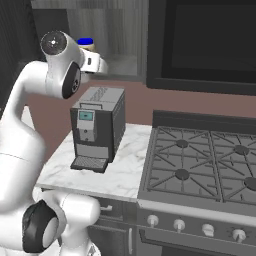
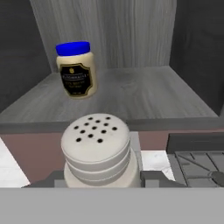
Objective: Move the shaker and mayonnaise from the cabinet to the dining counter.
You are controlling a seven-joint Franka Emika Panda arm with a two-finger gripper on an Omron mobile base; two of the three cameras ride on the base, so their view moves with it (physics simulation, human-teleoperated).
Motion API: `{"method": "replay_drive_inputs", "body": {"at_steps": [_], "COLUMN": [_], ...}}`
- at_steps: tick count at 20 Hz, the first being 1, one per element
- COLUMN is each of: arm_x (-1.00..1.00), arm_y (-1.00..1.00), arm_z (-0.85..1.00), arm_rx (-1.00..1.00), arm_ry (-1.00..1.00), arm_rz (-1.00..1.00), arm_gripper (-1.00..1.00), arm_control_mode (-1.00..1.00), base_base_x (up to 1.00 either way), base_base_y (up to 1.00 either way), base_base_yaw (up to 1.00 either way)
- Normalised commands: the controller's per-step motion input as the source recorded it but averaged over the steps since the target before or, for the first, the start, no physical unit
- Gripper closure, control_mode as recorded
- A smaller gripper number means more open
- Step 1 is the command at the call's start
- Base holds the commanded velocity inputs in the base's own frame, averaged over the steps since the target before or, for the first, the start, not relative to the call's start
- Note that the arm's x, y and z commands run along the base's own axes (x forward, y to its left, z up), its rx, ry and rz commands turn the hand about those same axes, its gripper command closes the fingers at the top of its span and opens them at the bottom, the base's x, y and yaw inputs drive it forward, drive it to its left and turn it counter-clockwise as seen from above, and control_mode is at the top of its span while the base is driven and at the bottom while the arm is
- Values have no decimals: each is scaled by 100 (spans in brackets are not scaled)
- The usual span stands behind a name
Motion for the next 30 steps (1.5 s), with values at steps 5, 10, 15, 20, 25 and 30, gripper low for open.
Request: {"method": "replay_drive_inputs", "body": {"at_steps": [5,10,15,20,25,30], "arm_x": [-77,-78,-75,-68,-50,-1], "arm_y": [0,4,3,2,3,0], "arm_z": [1,0,1,0,0,0], "arm_rx": [0,0,0,0,0,0], "arm_ry": [0,-2,-1,0,6,2], "arm_rz": [0,-4,-6,-5,-3,-1], "arm_gripper": [100,100,100,100,100,100], "arm_control_mode": [-100,-100,-100,-100,-100,-100], "base_base_x": [0,0,0,0,0,0], "base_base_y": [0,0,0,0,0,0], "base_base_yaw": [0,0,0,0,0,0]}}
